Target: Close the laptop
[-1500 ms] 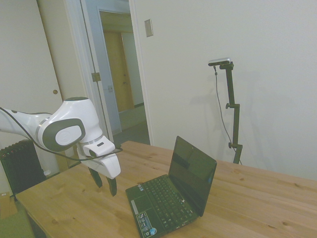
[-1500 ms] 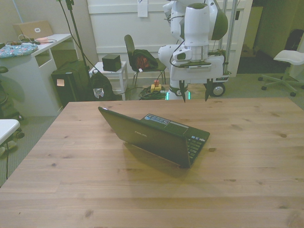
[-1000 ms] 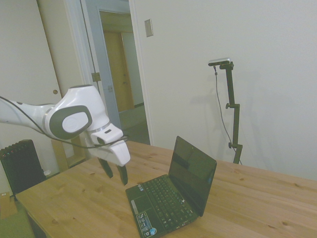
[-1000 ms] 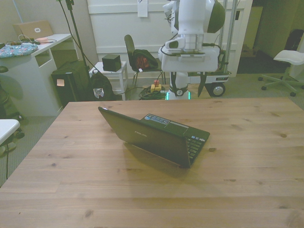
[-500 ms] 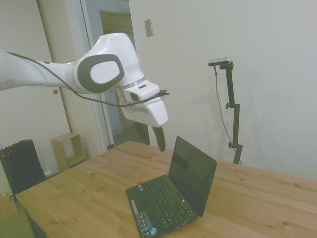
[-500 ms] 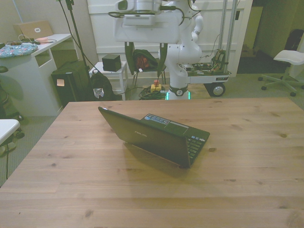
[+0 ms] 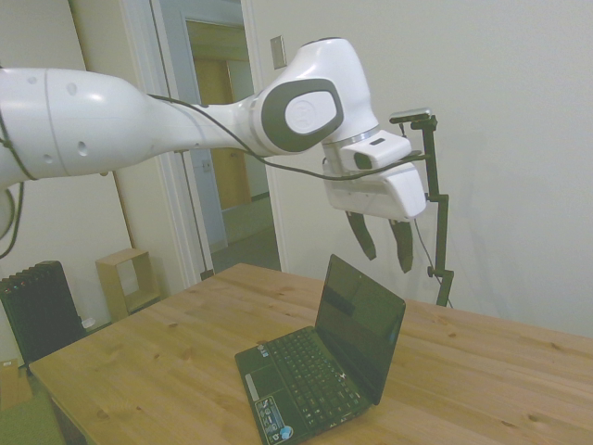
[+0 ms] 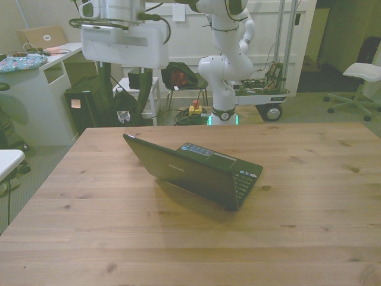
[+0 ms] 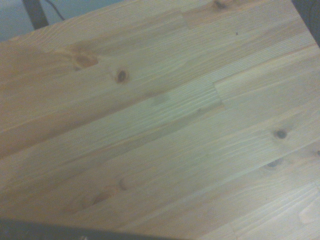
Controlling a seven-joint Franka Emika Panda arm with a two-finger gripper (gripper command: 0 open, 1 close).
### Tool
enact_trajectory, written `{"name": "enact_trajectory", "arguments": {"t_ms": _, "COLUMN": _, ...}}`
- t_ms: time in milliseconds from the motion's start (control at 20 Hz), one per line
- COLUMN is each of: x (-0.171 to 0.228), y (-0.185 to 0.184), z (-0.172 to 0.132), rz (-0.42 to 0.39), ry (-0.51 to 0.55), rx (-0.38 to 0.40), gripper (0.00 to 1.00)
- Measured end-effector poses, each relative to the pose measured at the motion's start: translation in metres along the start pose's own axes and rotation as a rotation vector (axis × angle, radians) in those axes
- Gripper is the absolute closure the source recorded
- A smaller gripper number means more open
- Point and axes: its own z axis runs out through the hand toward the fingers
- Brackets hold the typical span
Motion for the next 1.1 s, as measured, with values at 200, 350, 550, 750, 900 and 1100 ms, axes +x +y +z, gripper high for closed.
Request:
{"name": "enact_trajectory", "arguments": {"t_ms": 200, "x": 0.024, "y": -0.018, "z": 0.024, "rz": 0.024, "ry": -0.017, "rx": 0.002, "gripper": 0.0}}
{"name": "enact_trajectory", "arguments": {"t_ms": 350, "x": 0.029, "y": -0.042, "z": 0.046, "rz": 0.03, "ry": -0.024, "rx": 0.016, "gripper": 0.0}}
{"name": "enact_trajectory", "arguments": {"t_ms": 550, "x": 0.019, "y": -0.078, "z": 0.076, "rz": 0.053, "ry": -0.068, "rx": 0.036, "gripper": 0.0}}
{"name": "enact_trajectory", "arguments": {"t_ms": 750, "x": -0.004, "y": -0.104, "z": 0.094, "rz": 0.055, "ry": -0.128, "rx": 0.046, "gripper": 1.0}}
{"name": "enact_trajectory", "arguments": {"t_ms": 900, "x": -0.014, "y": -0.11, "z": 0.096, "rz": 0.078, "ry": -0.18, "rx": 0.054, "gripper": 1.0}}
{"name": "enact_trajectory", "arguments": {"t_ms": 1100, "x": -0.02, "y": -0.109, "z": 0.112, "rz": 0.1, "ry": -0.227, "rx": 0.035, "gripper": 1.0}}
